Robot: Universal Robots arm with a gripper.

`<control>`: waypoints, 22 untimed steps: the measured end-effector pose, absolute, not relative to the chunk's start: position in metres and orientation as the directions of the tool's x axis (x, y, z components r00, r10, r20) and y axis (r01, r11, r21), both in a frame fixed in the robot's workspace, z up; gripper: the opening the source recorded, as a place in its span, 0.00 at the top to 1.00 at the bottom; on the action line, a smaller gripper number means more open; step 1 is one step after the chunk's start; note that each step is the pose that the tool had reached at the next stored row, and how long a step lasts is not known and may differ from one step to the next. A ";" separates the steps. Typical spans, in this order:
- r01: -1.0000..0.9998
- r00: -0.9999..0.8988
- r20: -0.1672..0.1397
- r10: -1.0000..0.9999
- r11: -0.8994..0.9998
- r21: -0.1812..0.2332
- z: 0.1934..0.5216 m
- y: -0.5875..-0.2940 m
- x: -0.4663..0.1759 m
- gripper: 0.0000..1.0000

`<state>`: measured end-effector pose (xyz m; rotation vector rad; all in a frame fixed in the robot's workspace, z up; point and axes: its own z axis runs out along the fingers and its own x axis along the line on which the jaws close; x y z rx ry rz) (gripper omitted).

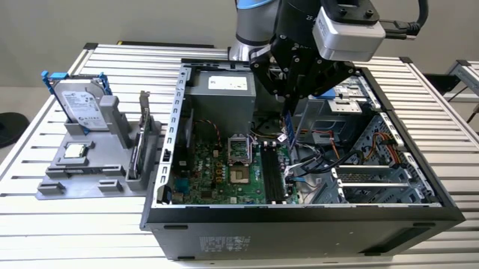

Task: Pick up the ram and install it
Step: 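Insert the ram into the slot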

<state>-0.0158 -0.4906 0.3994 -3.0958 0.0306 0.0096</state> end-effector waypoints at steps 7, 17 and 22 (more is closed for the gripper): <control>-0.020 1.000 -0.007 -0.020 -0.999 -0.046 0.398 -0.491 -0.015 1.00; -0.020 1.000 -0.007 -0.020 -0.999 -0.045 0.395 -0.491 -0.015 1.00; -0.020 1.000 -0.007 -0.020 -0.999 -0.046 0.392 -0.491 -0.014 1.00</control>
